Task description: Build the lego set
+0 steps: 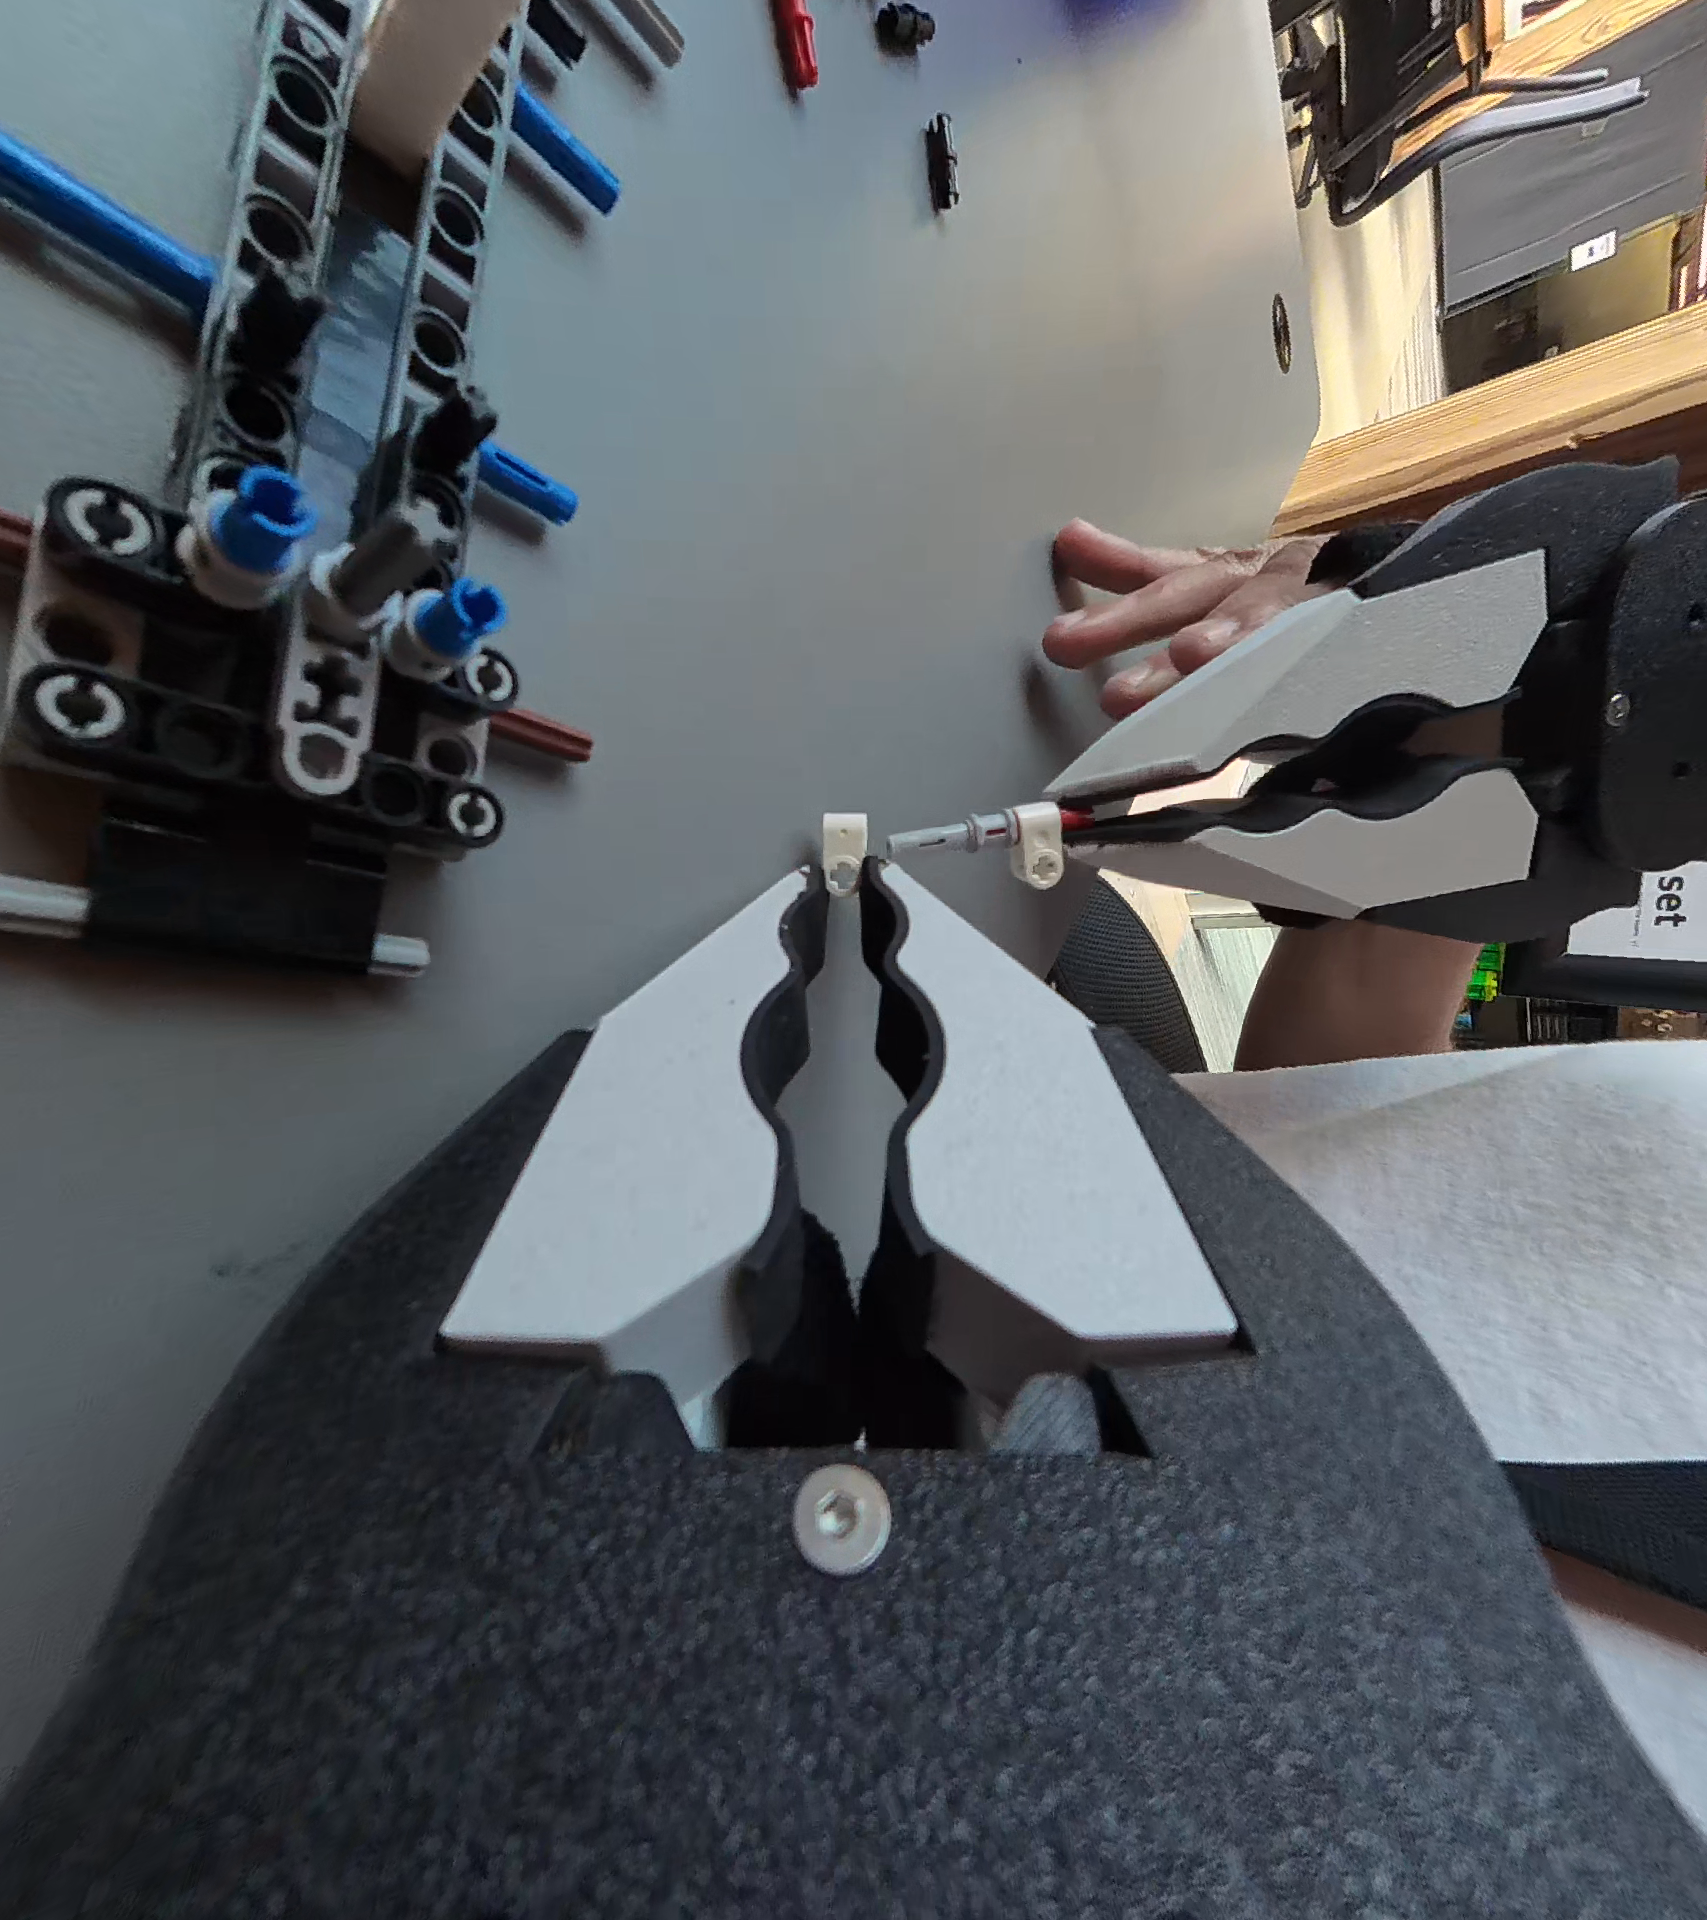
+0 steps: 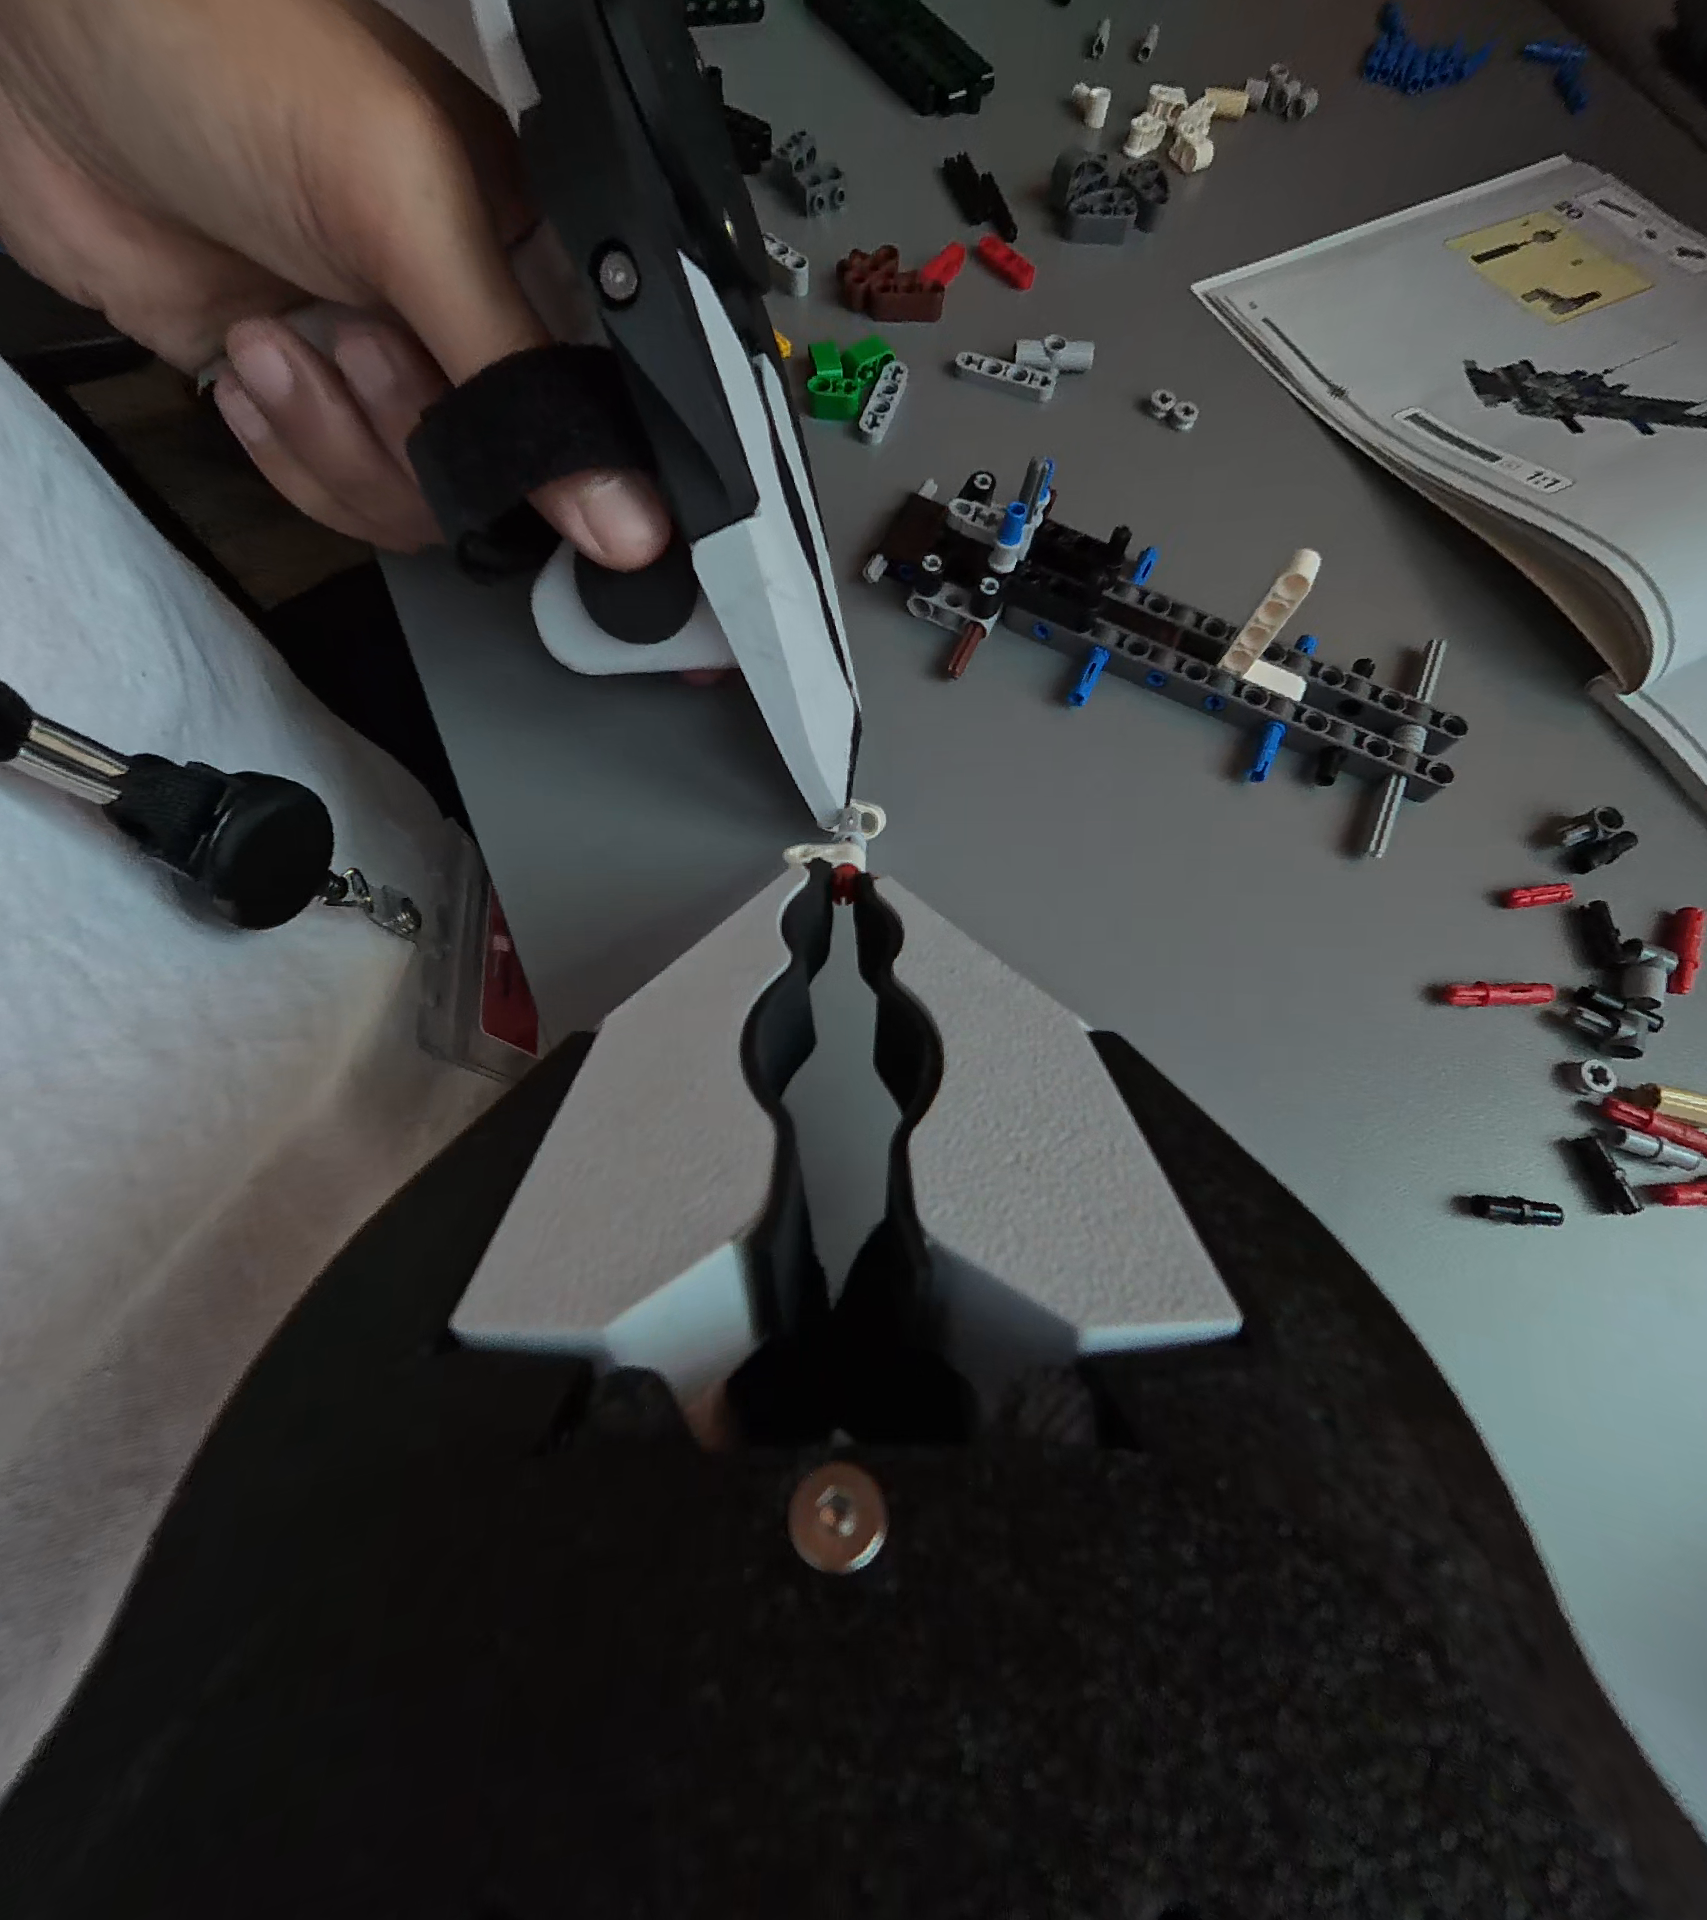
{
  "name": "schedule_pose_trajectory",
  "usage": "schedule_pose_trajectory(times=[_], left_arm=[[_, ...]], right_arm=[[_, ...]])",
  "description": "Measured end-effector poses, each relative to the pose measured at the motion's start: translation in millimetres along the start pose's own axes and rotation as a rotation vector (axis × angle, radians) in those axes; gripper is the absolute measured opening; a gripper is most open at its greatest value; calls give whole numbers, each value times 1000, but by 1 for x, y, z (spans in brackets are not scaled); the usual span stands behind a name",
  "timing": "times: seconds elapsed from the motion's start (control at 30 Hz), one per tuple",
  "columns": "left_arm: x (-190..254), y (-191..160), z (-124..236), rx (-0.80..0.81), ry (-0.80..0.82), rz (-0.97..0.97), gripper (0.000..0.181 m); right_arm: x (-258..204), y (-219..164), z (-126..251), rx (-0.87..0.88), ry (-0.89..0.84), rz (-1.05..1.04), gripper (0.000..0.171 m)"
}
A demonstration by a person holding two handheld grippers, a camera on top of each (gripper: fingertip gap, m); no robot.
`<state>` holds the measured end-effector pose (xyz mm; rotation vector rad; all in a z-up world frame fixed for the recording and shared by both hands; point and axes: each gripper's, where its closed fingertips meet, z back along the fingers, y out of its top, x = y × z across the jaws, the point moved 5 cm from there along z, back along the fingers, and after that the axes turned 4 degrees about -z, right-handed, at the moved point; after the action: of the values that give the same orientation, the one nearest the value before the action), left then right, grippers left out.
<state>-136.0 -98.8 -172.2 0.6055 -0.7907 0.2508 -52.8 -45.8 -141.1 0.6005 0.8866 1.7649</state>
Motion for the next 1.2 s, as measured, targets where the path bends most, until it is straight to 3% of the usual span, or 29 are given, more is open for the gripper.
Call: schedule_pose_trajectory(times=[0.03,0.43,0.7,1.0,1.2], left_arm=[[0,0,0,0,4,-4,4],[3,1,-1,-8,86,-103,4],[7,2,-2,-63,206,-324,4],[-2,4,0,-53,24,-172,3],[-2,4,0,-68,18,-178,3]], right_arm=[[0,0,0,2,-5,-3,0],[0,-4,-4,-34,-52,12,0],[0,-4,-5,-29,-53,9,0],[4,-7,-6,2,-12,-48,3],[11,-1,-6,-68,83,-110,1]])
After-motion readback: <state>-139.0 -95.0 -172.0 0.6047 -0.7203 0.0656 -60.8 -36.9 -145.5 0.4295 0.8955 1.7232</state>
